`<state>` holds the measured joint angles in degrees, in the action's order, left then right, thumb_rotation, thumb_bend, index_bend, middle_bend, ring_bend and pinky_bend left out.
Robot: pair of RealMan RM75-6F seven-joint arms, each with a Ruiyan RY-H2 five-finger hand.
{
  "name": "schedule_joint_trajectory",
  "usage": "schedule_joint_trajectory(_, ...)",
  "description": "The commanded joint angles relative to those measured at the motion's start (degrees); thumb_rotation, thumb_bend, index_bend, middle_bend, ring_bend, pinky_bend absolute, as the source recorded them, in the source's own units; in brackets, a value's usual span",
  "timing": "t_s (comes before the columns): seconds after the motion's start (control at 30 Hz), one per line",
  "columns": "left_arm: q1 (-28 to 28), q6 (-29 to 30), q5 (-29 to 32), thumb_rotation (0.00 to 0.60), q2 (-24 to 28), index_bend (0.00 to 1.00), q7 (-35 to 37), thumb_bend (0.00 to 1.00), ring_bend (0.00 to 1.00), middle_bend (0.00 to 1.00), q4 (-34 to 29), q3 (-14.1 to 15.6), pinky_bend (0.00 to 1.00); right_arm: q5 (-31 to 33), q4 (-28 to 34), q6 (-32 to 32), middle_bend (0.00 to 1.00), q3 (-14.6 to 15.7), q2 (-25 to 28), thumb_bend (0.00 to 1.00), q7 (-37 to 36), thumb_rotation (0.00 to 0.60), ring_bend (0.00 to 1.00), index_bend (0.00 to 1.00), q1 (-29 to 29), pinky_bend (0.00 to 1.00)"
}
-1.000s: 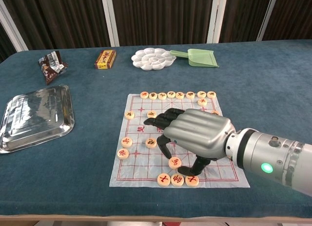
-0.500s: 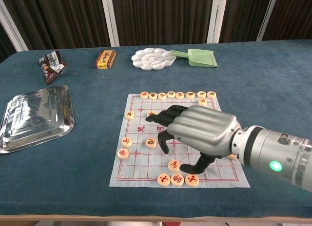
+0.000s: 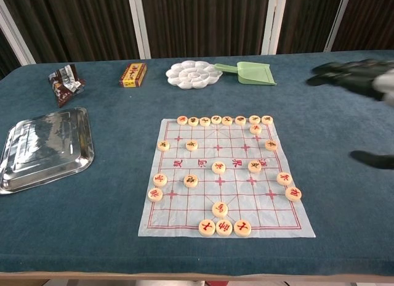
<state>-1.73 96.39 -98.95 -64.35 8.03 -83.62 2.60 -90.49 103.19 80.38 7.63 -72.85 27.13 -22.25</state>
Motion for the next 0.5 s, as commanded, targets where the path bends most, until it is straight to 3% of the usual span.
schedule_joint_trajectory(0.03, 0.15, -0.04, -0.32, 0.6, -0.8, 0.0, -2.33, 0.42, 0.0, 0.0, -0.48, -0.01, 0.08, -2.42, -8.28, 15.64, 0.0, 5.45, 1.44, 0.44, -10.01, 0.6, 0.0, 0.0, 13.92, 0.0)
schedule_joint_trajectory(0.1, 0.12, -0.25, -0.41, 0.6, -1.11, 0.0, -3.31, 0.42, 0.0, 0.0, -0.71, 0.01, 0.08, -1.02, -11.91, 17.29, 0.0, 5.17, 0.4, 0.43, -12.2, 0.6, 0.0, 0.0, 16.47, 0.0)
schedule_joint_trajectory(0.2, -0.16, -0.99, 0.22, 0.6, -1.51, 0.0, -4.17, 0.42, 0.0, 0.0, -1.0, -0.35, 0.08, -4.97, -13.37, 19.52, 0.0, 3.66, 0.7, 0.42, -17.01, 0.6, 0.0, 0.0, 16.16, 0.0)
schedule_joint_trajectory(0.27, -0.36, -1.7, 0.94, 0.6, -1.69, 0.0, -4.73, 0.42, 0.0, 0.0, -1.2, -0.64, 0.08, -5.57, -14.79, 20.33, 0.0, 2.49, -0.22, 0.42, -16.12, 0.6, 0.0, 0.0, 16.74, 0.0)
schedule_joint_trajectory(0.5, -0.35, -1.49, -0.37, 0.6, -1.66, 0.0, -5.24, 0.42, 0.0, 0.0, -1.22, -0.01, 0.08, -7.01, -14.29, 17.44, 0.0, 2.77, 0.24, 0.42, -14.6, 0.6, 0.0, 0.0, 17.72, 0.0)
